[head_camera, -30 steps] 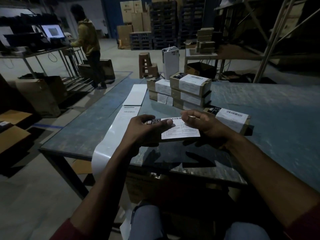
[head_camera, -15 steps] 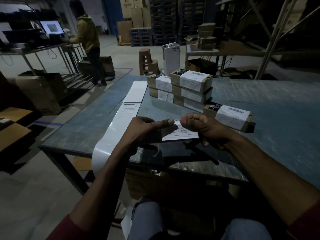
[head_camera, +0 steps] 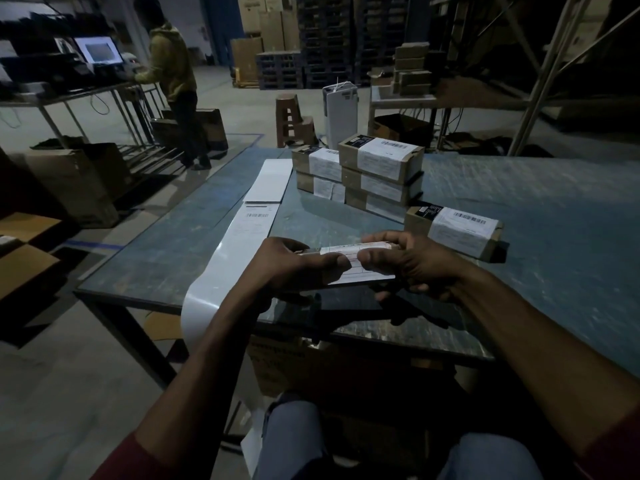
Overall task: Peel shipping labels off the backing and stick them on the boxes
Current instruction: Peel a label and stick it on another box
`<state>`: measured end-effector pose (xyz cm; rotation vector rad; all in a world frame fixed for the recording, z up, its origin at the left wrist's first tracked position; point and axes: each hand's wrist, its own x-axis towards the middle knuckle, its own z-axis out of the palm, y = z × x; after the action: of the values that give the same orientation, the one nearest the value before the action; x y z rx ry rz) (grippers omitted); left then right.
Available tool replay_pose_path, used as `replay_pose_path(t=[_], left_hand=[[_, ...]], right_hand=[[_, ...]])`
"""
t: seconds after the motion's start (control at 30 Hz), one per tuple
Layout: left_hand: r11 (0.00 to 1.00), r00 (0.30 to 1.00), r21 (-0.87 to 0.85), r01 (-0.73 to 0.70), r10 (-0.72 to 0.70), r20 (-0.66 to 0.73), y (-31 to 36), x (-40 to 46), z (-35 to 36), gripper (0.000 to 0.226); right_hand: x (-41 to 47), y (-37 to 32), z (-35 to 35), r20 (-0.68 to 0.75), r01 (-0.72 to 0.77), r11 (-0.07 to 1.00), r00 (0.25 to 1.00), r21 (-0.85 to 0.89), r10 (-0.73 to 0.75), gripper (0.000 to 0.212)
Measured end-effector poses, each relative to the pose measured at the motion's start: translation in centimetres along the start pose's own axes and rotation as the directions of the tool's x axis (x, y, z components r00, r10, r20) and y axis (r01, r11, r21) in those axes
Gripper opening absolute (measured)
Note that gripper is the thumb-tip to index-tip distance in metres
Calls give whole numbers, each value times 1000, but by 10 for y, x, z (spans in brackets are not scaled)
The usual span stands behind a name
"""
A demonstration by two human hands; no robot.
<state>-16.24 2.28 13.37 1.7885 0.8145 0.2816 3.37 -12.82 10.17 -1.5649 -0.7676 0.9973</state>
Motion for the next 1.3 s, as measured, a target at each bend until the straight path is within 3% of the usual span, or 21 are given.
replay_pose_path(t=[0.17,0.33,0.43,0.5,0.63,0.87,1.0,1.1,1.2,1.3], left_hand=[[999,1000,-39,20,-20,-11,-9,9,-3,105],[999,999,-6,-44,44,28,-13,11,-2,116],[981,972,14,-196,196,-126,-13,8,5,122],[957,919,77,-281,291,-266,-13,6,13,121],[949,892,173,-263,308,-332,-17,10,24,116],[933,923,162,-322,348,-167,-29,12,14,115],[936,897,200,-289,338,-285,-22,10,22,112],[931,874,224,-287,350,-337,-24,12,25,97],[940,905,96,-327,341,-256,-32,12,20,91],[926,952,-227,-302,281,-118,-40,13,10,84]], right_hand=[[-1,1,-7,86,-17,1000,996,6,16,99],[-3,1,-11,105,30,1000,994,3,-31,105],[-8,-5,-8,46,53,999,998,-7,-53,103],[-14,-10,-3,16,57,998,998,-19,-57,92],[-17,-14,1,-29,58,998,998,-40,-59,69],[-22,-8,-11,96,12,998,995,-67,-6,99],[-22,-8,-3,41,35,998,998,60,-37,88],[-24,-9,6,13,74,997,997,-7,-74,100],[-24,-6,-2,98,69,997,993,-36,-65,99],[-25,-3,-13,205,17,988,978,153,-49,89]])
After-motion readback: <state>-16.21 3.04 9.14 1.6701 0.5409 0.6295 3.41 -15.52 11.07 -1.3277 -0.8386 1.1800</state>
